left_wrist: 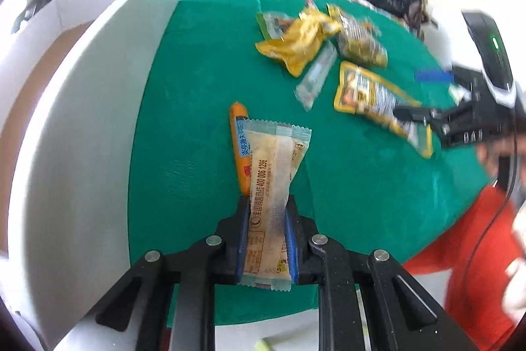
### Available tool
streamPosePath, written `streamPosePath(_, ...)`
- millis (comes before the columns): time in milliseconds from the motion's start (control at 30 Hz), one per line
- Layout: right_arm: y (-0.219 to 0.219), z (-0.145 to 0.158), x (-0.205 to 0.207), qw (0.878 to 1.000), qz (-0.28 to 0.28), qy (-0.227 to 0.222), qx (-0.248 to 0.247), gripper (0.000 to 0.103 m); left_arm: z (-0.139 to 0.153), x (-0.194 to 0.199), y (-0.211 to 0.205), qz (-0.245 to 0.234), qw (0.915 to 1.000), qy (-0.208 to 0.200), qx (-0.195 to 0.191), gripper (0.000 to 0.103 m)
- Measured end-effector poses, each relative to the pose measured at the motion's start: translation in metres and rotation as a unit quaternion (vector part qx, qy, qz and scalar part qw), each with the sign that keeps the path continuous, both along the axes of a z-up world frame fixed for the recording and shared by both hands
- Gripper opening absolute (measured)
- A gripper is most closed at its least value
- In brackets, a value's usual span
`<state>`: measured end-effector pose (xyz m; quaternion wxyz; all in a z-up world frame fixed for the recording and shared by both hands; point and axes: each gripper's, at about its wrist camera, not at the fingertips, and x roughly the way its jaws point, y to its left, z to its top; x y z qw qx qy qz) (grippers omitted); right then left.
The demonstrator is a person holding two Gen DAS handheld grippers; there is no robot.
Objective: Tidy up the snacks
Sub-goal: 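Lift the cream bar with the left gripper while the right gripper grasps the orange sausage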
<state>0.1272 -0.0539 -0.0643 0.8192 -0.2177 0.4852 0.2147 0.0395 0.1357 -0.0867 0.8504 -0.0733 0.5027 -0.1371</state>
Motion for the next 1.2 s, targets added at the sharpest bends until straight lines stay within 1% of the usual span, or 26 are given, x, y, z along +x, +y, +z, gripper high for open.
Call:
streamPosePath(67, 0.008, 0.010, -0.008, 0.999, -0.016, 0.011, 0.036, 0.101, 0.006, 0.001, 0.014, 0.018, 0.9984, -0.006, -0.053, 0.018)
streamPosePath(133, 0.020, 0.015, -0.011, 0.995, -0.032, 0.049, 0.079, 0.101, 0.009, 0.002, 0.022, 0.025, 0.9945, -0.011, -0.101, 0.018)
streamPosePath(167, 0.025, 0.014, -0.013, 0.992, -0.043, 0.074, 0.097, 0.101, 0.008, 0.003, 0.023, 0.025, 0.9933, -0.007, -0.113, 0.018)
streamPosePath(200, 0.033, 0.010, -0.007, 0.987, -0.058, 0.102, 0.111, 0.101, 0.004, 0.005, 0.021, 0.017, 0.9933, 0.004, -0.114, 0.018)
streamPosePath(233, 0.039, 0.005, 0.000, 0.981, -0.076, 0.129, 0.123, 0.101, -0.001, 0.007, 0.017, 0.013, 0.9946, 0.016, -0.102, 0.018)
streamPosePath(267, 0.044, 0.001, -0.003, 0.976, -0.091, 0.145, 0.133, 0.101, -0.008, 0.009, 0.012, 0.016, 0.9966, 0.023, -0.077, 0.018)
streamPosePath(300, 0.048, -0.001, -0.002, 0.973, -0.103, 0.152, 0.141, 0.100, -0.014, 0.010, 0.007, 0.015, 0.9977, 0.031, -0.059, 0.018)
streamPosePath(333, 0.051, -0.002, -0.002, 0.972, -0.110, 0.147, 0.144, 0.100, -0.015, 0.012, 0.003, 0.011, 0.9978, 0.035, -0.056, 0.018)
streamPosePath(367, 0.054, -0.002, -0.002, 0.974, -0.112, 0.140, 0.142, 0.100, -0.016, 0.012, 0.000, 0.006, 0.9975, 0.034, -0.062, 0.018)
streamPosePath(433, 0.056, -0.002, -0.001, 0.975, -0.114, 0.131, 0.140, 0.100, -0.012, 0.011, -0.007, -0.008, 0.9970, 0.020, -0.075, 0.019)
streamPosePath(533, 0.049, 0.002, -0.008, 0.973, -0.114, 0.131, 0.151, 0.100, -0.008, 0.011, -0.010, -0.019, 0.9966, 0.007, -0.079, 0.018)
streamPosePath(600, 0.040, 0.006, -0.011, 0.973, -0.119, 0.124, 0.151, 0.100, -0.005, 0.012, -0.003, -0.010, 0.9935, 0.007, -0.113, 0.018)
streamPosePath(633, 0.033, 0.008, -0.012, 0.972, -0.127, 0.122, 0.154, 0.100, -0.002, 0.012, 0.002, -0.004, 0.9909, 0.004, -0.134, 0.018)
streamPosePath(667, 0.026, 0.009, -0.012, 0.970, -0.136, 0.124, 0.159, 0.100, -0.001, 0.013, 0.005, 0.001, 0.9894, 0.002, -0.145, 0.018)
streamPosePath(700, 0.018, 0.008, -0.011, 0.966, -0.149, 0.128, 0.167, 0.100, -0.001, 0.013, 0.009, 0.006, 0.9885, 0.003, -0.151, 0.019)
streamPosePath(767, 0.006, 0.007, -0.006, 0.958, -0.172, 0.137, 0.182, 0.100, -0.003, 0.016, 0.015, 0.028, 0.9884, 0.009, -0.149, 0.018)
streamPosePath(800, 0.002, 0.007, -0.005, 0.955, -0.177, 0.141, 0.190, 0.100, 0.002, 0.014, 0.019, 0.037, 0.9866, -0.001, -0.159, 0.018)
streamPosePath(867, 0.003, 0.009, -0.004, 0.950, -0.175, 0.154, 0.206, 0.100, 0.025, 0.005, 0.031, 0.044, 0.9776, -0.039, -0.202, 0.018)
streamPosePath(933, 0.016, 0.013, -0.001, 0.945, -0.163, 0.174, 0.224, 0.099, 0.050, -0.003, 0.048, 0.063, 0.9713, -0.074, -0.217, 0.018)
streamPosePath(1000, 0.036, 0.012, 0.008, 0.944, -0.146, 0.190, 0.229, 0.098, 0.065, -0.005, 0.069, 0.093, 0.9646, -0.090, -0.230, 0.018)
streamPosePath(1033, 0.051, 0.010, 0.010, 0.945, -0.135, 0.198, 0.222, 0.098, 0.067, -0.006, 0.078, 0.110, 0.9631, -0.095, -0.226, 0.018)
streamPosePath(1100, 0.081, 0.005, 0.011, 0.950, -0.119, 0.208, 0.202, 0.091, 0.066, -0.009, 0.091, 0.142, 0.9637, -0.099, -0.203, 0.018)
streamPosePath(1133, 0.097, 0.002, 0.012, 0.952, -0.111, 0.213, 0.192, 0.066, 0.063, -0.011, 0.095, 0.155, 0.9632, -0.095, -0.198, 0.018)
streamPosePath(1167, 0.111, -0.002, 0.012, 0.953, -0.107, 0.218, 0.179, 0.029, 0.059, -0.015, 0.097, 0.163, 0.9630, -0.090, -0.195, 0.018)
streamPosePath(1200, 0.124, -0.006, 0.012, 0.957, -0.106, 0.220, 0.160, 0.021, 0.057, -0.017, 0.098, 0.168, 0.9641, -0.087, -0.186, 0.018)
